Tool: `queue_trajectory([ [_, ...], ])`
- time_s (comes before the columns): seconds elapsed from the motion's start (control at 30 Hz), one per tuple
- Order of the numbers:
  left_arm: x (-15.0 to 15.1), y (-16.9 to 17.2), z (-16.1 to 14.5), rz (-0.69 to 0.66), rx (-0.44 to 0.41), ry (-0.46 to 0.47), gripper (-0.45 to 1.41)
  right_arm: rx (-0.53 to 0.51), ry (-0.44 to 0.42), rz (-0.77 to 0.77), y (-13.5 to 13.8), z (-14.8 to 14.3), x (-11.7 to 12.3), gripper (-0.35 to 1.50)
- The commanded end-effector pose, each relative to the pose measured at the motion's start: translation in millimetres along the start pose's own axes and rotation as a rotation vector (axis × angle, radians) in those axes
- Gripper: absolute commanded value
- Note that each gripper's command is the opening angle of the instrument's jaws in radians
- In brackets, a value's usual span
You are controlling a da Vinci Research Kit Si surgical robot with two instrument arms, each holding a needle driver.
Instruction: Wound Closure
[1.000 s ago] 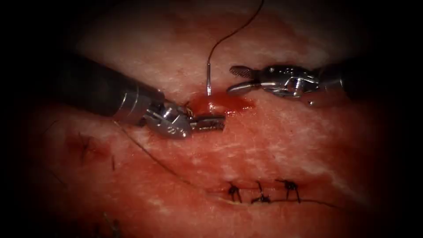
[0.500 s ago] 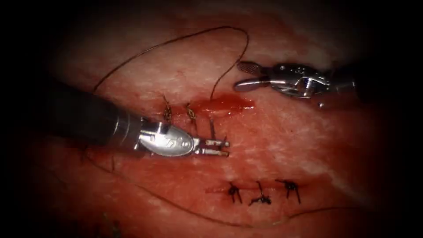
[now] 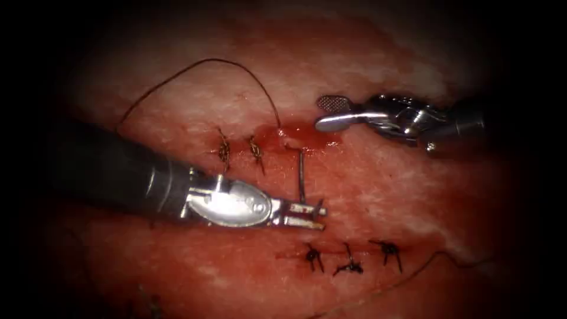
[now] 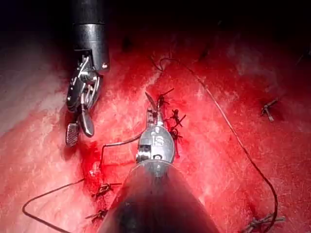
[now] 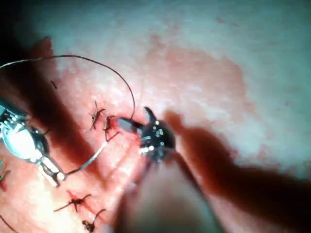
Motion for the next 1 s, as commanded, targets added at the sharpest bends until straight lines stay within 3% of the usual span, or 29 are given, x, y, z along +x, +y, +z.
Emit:
queue_trajectory([
  [0.03, -0.7, 0.2, 0.4, 0.032, 0.017, -0.026, -0.45, 0.039, -0.027, -0.086, -0.7, 0.8, -1.1, 0.7],
  [0.17, -1.4, -1.4, -0.2, 0.136, 0.054, -0.056, -0.45, 0.098, -0.006, -0.17, -1.2, 0.7, -0.6, 0.71],
  [0.3, -1.0, -4.4, -1.8, 0.246, 0.112, -0.101, -0.45, 0.119, 0.052, -0.103, -1.4, 0.0, 0.5, 0.81],
  [0.43, 0.5, -7.4, -3.7, 0.416, 0.208, -0.213, -0.45, 0.108, 0.073, -0.03, -1.4, -0.9, 1.0, 0.81],
  [0.57, 0.3, -6.4, -2.9, 0.45, 0.196, -0.209, -0.45, 0.127, 0.098, 0.036, -1.2, -1.2, 1.2, 0.71],
  [0.77, -0.8, -4.2, -0.4, 0.468, 0.187, -0.196, -0.45, 0.146, 0.106, 0.178, -1.1, -0.3, 0.6, 0.71],
  [1.0, -1.0, -3.3, 0.2, 0.481, 0.179, -0.189, -0.45, 0.193, 0.125, 0.276, -0.9, 0.5, 0.1, 0.61],
])
